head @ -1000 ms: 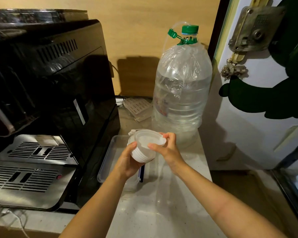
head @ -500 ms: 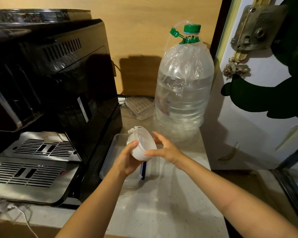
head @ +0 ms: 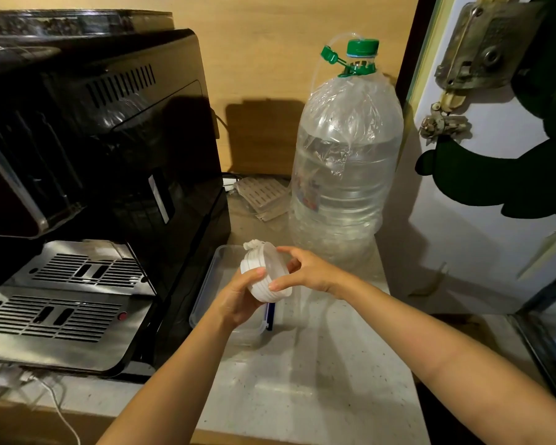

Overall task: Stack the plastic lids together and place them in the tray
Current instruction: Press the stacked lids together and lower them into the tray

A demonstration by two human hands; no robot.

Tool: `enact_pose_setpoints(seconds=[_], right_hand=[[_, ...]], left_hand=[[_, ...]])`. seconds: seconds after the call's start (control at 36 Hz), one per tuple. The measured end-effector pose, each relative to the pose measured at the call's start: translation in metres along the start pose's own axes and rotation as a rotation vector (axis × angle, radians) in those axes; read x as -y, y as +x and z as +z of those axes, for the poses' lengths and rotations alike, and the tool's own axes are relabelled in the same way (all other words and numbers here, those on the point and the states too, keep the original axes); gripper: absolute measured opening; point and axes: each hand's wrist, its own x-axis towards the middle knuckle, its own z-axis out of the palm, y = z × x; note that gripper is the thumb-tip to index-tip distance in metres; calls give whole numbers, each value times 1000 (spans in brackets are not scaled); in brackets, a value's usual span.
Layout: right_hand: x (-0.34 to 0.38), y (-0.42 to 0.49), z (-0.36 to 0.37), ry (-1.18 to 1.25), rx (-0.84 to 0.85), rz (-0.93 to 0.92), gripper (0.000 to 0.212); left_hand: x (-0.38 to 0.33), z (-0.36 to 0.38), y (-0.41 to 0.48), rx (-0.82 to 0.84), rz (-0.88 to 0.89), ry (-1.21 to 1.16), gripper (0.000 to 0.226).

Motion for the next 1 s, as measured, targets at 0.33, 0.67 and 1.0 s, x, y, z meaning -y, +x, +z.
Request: enact_pose_setpoints(seconds=[0.33,0.67,1.0], right_hand=[[6,10,6,-72,18,24,86],[14,19,12,-100,84,-12,81],[22,49,10,-117,206,-20,95]], left_hand=[[-2,-10,-4,-41,5,28,88],[-10,-27,-6,-95,-35,147,87],[-33,-27,-4,-371,65,595,91]])
